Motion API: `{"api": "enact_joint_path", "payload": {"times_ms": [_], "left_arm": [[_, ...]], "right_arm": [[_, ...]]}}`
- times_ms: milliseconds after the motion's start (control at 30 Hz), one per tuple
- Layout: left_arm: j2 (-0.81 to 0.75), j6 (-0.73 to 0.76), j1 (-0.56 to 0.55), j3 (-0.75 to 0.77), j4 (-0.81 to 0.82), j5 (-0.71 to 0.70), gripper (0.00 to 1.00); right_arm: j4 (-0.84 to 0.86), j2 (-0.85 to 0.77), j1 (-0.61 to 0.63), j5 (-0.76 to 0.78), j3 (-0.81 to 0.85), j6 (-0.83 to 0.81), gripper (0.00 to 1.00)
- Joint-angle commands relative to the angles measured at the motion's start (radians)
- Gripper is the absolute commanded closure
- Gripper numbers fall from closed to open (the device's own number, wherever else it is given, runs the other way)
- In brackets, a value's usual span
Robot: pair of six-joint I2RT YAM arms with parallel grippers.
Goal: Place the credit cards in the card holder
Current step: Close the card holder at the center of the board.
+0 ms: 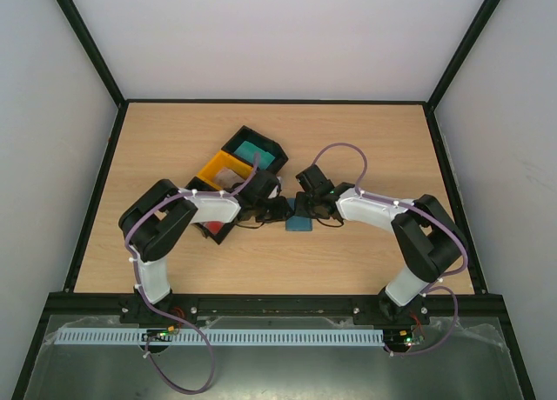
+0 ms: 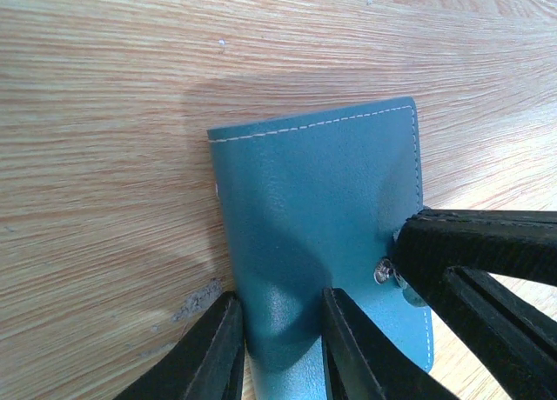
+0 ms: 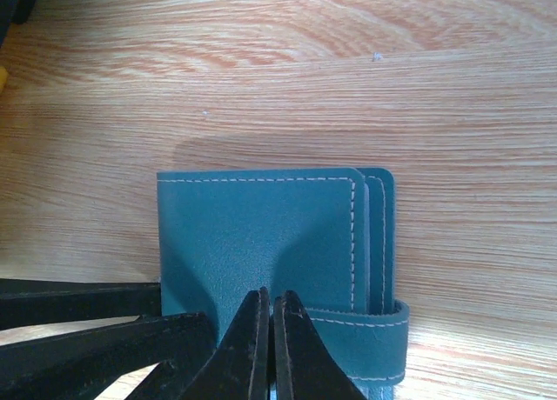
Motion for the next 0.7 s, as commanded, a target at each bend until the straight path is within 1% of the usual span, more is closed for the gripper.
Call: {"api": "enact_joint_path", "payload": {"times_ms": [0,133,400,667], "left_arm": [[0.047,0.014,0.005,-0.025,-0.064,-0.015,0.72],[0.045,0.014,0.006,-0.026,-0.064,-0.014,0.72],[0.046,0.016,0.008,-0.026,-0.062,-0.013,0.72],[0.045,0.017,0.011,-0.028,-0.064,-0.013,0.72]], "right_arm": [[0.032,0.022,0.004,-0.006,-0.003,0.015,0.98],[0.017,0.042,0.006,-0.014,0.0,0.021,0.98],[-0.044,0.051,0.009,0.035,0.004,0.006,0.98],[0.016,0.065,0.013,-0.02,-0.044,0.045,0.98]]}}
